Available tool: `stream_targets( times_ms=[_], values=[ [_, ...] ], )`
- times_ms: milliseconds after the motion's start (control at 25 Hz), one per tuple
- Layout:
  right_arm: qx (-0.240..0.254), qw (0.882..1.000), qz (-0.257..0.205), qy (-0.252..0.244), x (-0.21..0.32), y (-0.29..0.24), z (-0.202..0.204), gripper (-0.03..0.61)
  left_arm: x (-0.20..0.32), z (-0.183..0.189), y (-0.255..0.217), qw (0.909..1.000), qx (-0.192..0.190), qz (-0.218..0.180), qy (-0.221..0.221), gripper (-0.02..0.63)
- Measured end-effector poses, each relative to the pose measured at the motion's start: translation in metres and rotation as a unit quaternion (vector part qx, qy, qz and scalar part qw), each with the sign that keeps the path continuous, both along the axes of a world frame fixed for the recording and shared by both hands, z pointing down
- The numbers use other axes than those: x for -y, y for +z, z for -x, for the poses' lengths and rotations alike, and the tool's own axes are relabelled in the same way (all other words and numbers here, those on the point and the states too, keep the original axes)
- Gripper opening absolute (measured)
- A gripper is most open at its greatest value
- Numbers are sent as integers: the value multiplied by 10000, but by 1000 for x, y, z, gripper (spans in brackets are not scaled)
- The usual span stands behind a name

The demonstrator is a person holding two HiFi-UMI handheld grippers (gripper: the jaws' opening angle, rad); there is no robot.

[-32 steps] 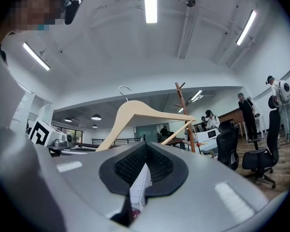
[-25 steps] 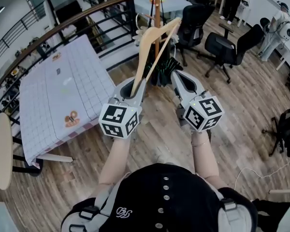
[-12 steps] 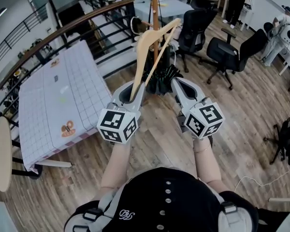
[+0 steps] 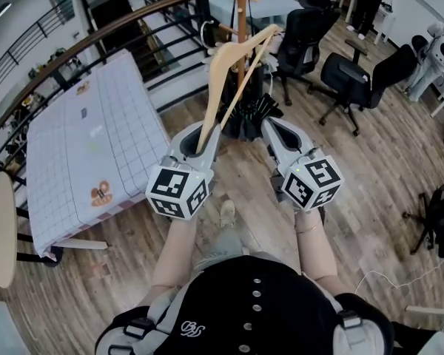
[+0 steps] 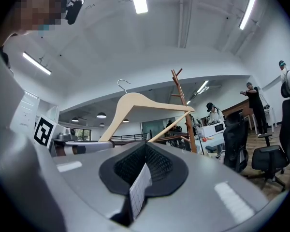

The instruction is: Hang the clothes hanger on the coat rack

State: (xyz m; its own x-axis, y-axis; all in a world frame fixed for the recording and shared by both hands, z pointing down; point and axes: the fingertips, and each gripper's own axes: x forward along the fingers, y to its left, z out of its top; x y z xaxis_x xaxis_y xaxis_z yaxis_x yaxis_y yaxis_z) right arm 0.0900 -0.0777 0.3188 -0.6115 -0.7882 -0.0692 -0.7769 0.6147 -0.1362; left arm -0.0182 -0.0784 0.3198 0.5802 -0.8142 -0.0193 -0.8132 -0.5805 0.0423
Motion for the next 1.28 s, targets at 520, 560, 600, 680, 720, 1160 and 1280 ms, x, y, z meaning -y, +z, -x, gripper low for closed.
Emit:
stream_targets(
  times_ms=[520,560,600,680,720,1160,1280],
  values=[
    [-58,9998,-198,21,81,-3,6,0,82,20,-3,9995,-8,-238,-202,52],
    [-93,9997,-233,-5,89,-3,10,0,88,21,-2,9994,-2,-269,-211,52],
    [-125,9995,-273,-29,97,-4,13,0,95,23,-1,9993,-19,-302,-224,52],
    [-150,9993,-339,-50,114,-9,17,0,110,29,-4,9989,-100,-363,-270,52],
    [-149,9992,-361,-47,122,-12,18,0,118,32,-6,9987,-148,-382,-298,52],
    [-160,9982,-577,-8,205,-37,38,0,204,59,-17,9977,-105,-494,-462,52],
    [-118,9981,-596,51,224,-38,42,0,224,65,-17,9976,-68,-501,-468,52]
  ],
)
